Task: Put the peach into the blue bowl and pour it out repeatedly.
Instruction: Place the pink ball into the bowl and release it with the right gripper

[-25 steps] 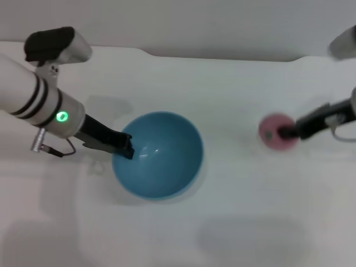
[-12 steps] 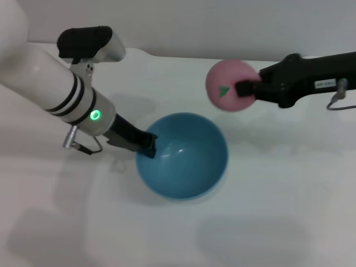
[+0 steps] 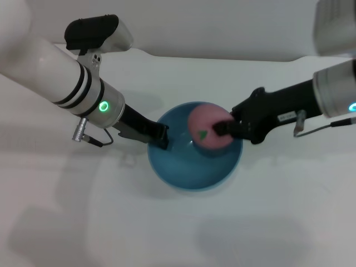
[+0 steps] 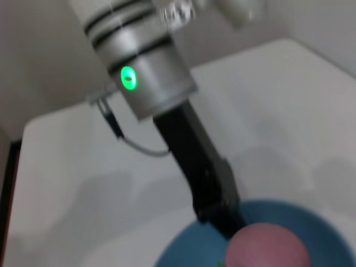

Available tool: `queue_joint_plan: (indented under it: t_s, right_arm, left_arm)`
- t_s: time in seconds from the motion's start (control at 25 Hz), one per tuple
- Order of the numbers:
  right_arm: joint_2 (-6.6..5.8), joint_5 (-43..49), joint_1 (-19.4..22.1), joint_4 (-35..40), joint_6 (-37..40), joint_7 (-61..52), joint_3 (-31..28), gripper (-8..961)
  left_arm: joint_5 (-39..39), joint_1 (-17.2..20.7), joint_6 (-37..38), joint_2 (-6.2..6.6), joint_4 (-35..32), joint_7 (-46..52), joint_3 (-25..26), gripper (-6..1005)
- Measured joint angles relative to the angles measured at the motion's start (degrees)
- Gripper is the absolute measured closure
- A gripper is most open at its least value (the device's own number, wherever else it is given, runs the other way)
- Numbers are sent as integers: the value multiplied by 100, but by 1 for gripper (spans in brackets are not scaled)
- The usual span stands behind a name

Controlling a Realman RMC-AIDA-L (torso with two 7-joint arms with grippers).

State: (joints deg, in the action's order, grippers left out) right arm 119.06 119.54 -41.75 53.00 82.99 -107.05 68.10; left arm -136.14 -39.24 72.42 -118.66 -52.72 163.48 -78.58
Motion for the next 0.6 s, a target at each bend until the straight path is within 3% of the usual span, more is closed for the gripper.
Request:
queue_joint_plan:
  t_s: [0.16, 0.56, 0.6]
  right_arm:
    - [11, 113, 3, -75, -422, -79, 353, 892]
    - [18, -134, 112, -28, -565, -96, 47, 509]
    - [17, -192, 130, -27, -564, -96, -14, 509]
  left_arm:
    - [51, -10, 2, 9, -8, 0, 25, 1000]
    - [54, -37, -46, 6, 2, -6, 14, 1000]
    - [53, -37, -55, 5, 6, -7, 11, 1000]
